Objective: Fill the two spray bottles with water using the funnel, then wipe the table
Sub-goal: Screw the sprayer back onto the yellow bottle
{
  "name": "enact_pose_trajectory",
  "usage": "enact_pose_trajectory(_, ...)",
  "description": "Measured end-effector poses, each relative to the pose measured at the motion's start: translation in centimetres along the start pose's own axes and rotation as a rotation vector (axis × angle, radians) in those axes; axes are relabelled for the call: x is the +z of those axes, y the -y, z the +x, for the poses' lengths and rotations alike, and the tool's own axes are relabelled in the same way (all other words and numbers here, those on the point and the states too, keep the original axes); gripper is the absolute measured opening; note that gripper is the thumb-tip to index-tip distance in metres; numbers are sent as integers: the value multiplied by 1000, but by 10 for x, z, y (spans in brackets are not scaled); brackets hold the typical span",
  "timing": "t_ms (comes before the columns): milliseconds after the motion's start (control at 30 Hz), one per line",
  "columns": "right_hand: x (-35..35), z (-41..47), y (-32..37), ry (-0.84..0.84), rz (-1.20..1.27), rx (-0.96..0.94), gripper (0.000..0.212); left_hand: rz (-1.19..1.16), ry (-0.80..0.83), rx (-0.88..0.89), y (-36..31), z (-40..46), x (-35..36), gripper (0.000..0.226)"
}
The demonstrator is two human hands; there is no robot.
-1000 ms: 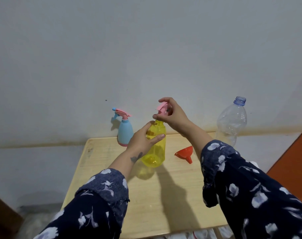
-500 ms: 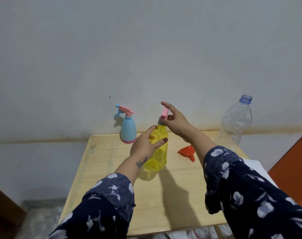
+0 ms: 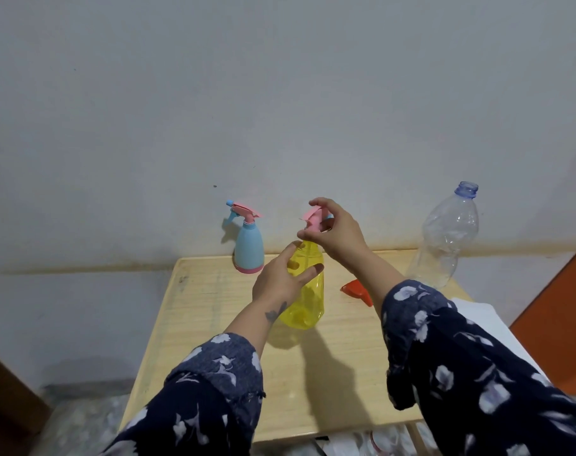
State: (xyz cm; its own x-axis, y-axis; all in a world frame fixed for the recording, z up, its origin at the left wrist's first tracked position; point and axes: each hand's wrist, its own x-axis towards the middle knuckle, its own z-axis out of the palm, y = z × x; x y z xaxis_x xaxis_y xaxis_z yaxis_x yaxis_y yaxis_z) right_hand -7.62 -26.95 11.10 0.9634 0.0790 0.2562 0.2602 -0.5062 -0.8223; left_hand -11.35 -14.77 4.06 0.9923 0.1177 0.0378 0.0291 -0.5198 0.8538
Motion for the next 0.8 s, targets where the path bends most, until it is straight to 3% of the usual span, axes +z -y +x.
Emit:
enact_pose_trajectory(133,1,-7,0,185,86,57,72,-45,56,-43,8,-6,-6,76)
enact_pose_trajectory(333,22,-28,6,-27,17,58,67,54,-39,-75,6,-23,-3,72)
enact_pose_trajectory(433,29,-37,2,-13,77,76,70,134,-87,-67,10,-37,5,68)
enact_pose_trajectory(667,15,-50,-3,102,289,159,83,-75,178,-4,34,-55,5,90)
enact_pose_trajectory(800,24,-65,-2,51,35,132,80,13,33,-35,29,-68,13,87)
